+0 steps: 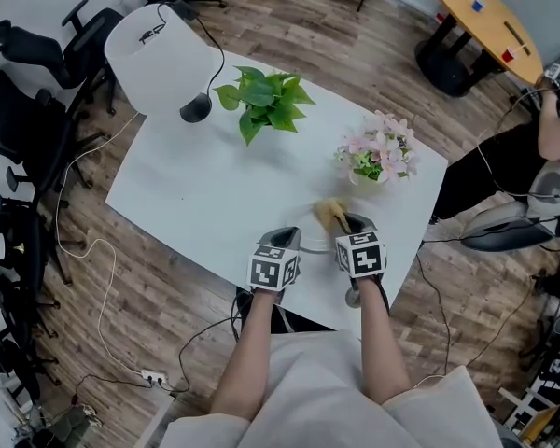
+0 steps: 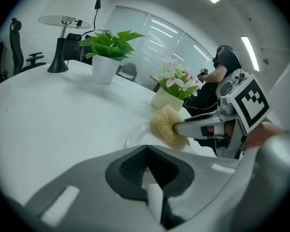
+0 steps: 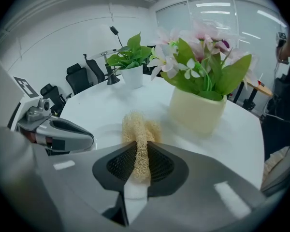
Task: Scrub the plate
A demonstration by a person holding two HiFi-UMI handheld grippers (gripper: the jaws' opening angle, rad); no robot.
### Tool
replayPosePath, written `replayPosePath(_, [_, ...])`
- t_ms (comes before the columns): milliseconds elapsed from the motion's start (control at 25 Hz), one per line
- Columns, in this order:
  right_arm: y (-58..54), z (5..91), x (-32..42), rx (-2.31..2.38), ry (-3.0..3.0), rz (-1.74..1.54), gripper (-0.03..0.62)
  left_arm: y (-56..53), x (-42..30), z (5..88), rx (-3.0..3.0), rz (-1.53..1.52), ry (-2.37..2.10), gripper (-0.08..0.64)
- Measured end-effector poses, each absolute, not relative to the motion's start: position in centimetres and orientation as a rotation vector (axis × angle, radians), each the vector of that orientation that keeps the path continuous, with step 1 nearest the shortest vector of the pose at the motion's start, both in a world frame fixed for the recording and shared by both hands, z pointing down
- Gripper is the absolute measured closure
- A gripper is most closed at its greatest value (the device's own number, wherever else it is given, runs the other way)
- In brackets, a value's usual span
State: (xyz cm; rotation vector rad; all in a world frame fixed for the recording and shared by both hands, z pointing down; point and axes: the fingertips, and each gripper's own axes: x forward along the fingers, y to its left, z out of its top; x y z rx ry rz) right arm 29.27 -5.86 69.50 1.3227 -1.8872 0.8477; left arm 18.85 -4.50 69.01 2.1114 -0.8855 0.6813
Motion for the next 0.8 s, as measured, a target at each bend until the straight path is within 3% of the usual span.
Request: replayPosePath(800, [-6.3,69.8,25.8,1.283,-1.918,0.838,0.509,-3.9,15.9,69.3,2.039,0.619,-0.961,0.558])
